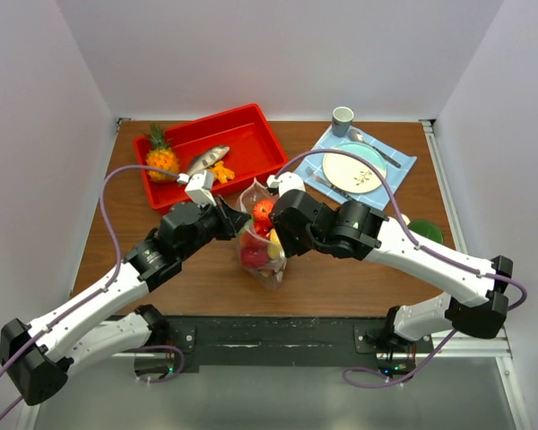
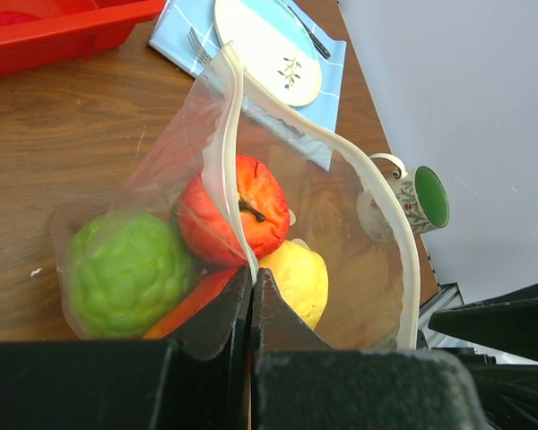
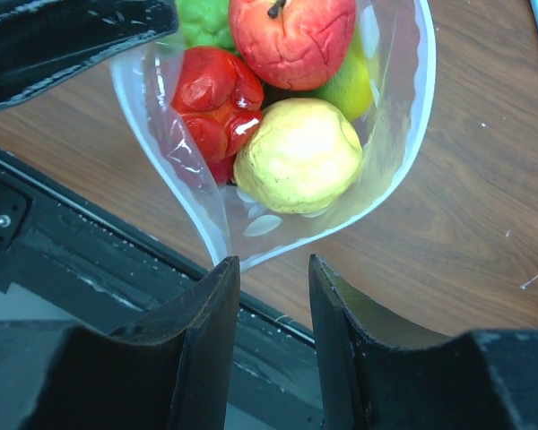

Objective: Place the food in the zip-top bag and seal the zipper
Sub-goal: Adjust the zipper food storage bag at the center of the board.

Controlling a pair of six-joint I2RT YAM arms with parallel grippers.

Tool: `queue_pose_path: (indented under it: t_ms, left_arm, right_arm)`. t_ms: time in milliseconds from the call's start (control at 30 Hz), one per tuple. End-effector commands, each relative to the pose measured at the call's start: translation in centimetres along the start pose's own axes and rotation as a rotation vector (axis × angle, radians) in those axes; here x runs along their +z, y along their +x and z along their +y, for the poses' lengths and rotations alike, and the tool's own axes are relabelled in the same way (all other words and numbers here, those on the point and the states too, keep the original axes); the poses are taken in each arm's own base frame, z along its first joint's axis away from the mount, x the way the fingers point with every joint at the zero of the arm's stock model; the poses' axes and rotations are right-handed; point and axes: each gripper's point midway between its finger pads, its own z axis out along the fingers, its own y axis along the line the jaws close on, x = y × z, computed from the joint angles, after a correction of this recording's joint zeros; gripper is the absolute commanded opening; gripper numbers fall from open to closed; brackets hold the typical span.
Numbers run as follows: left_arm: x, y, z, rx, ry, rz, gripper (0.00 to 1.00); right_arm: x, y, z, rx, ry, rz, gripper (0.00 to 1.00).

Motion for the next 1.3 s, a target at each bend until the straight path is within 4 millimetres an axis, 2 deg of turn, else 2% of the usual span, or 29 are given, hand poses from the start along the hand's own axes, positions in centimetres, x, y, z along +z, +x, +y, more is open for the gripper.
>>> queue_pose_path:
  t_ms: [0, 200, 300, 533, 700, 867, 1100, 1267]
  left_arm:
    - [0.1, -2.8, -2.7, 0.013, 0.089, -0.075, 0.0]
    - [0.4, -2.5, -2.8, 0.008, 0.093, -0.061, 0.0]
    - [0.4, -3.0, -3.5, 0.001, 0.12, -0.084, 0.0]
    - [0.7, -2.9, -3.8, -0.003, 0.134, -0.078, 0.0]
    - [0.9, -2.8, -3.9, -0.005, 0.138, -0.071, 0.0]
    - [1.0, -2.8, -3.9, -0.007, 0.141, -0.069, 0.0]
    - [1.0, -2.7, -4.0, -0.008, 0.145, -0.065, 0.0]
    - [1.0, -2.6, -4.0, -0.006, 0.148, -0.061, 0.0]
  right_arm:
    - [-2.2, -0.7, -0.1, 0.012, -0.038, -0.011, 0.4]
    - [-1.6, 0.9, 0.3, 0.048, -0.056, 0.03, 0.41]
    - [-1.5, 1.6, 0.3, 0.083, -0.061, 0.036, 0.41]
    - [-1.0, 1.1, 1.4, 0.134, -0.094, 0.031, 0.41]
    - [-1.6, 0.5, 1.5, 0.162, -0.114, -0.004, 0.41]
    - [-1.6, 0.9, 1.9, 0.175, -0.137, 0.01, 0.41]
    - [-0.9, 2.2, 1.4, 0.192, -0.112, 0.024, 0.42]
    - [-0.5, 1.9, 1.9, 0.205, -0.121, 0.022, 0.42]
